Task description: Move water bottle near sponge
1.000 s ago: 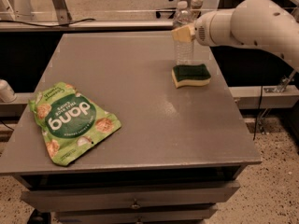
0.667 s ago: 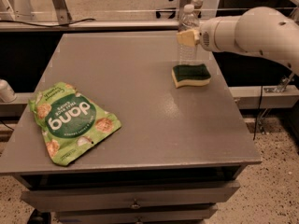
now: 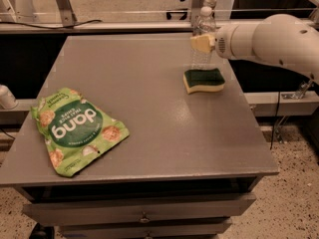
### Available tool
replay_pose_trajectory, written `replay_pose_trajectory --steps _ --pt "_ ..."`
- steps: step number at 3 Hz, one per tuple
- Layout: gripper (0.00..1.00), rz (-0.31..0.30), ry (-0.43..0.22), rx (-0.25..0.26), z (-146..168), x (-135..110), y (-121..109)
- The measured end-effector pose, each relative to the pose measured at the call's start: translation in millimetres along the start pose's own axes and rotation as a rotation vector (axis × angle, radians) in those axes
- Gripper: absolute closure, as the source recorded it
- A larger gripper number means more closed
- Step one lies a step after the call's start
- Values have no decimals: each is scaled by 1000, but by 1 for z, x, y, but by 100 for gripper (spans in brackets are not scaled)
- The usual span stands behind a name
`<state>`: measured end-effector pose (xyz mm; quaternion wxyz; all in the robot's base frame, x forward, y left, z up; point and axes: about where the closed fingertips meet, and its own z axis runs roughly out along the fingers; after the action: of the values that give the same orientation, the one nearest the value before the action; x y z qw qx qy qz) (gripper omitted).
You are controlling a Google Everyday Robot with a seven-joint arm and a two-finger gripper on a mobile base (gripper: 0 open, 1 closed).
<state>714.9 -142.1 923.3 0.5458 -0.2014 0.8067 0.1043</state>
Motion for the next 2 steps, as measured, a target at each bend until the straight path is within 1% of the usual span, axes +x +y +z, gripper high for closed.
replay_pose_trajectory --steps 2 --pt "36 0 0 0 0 0 0"
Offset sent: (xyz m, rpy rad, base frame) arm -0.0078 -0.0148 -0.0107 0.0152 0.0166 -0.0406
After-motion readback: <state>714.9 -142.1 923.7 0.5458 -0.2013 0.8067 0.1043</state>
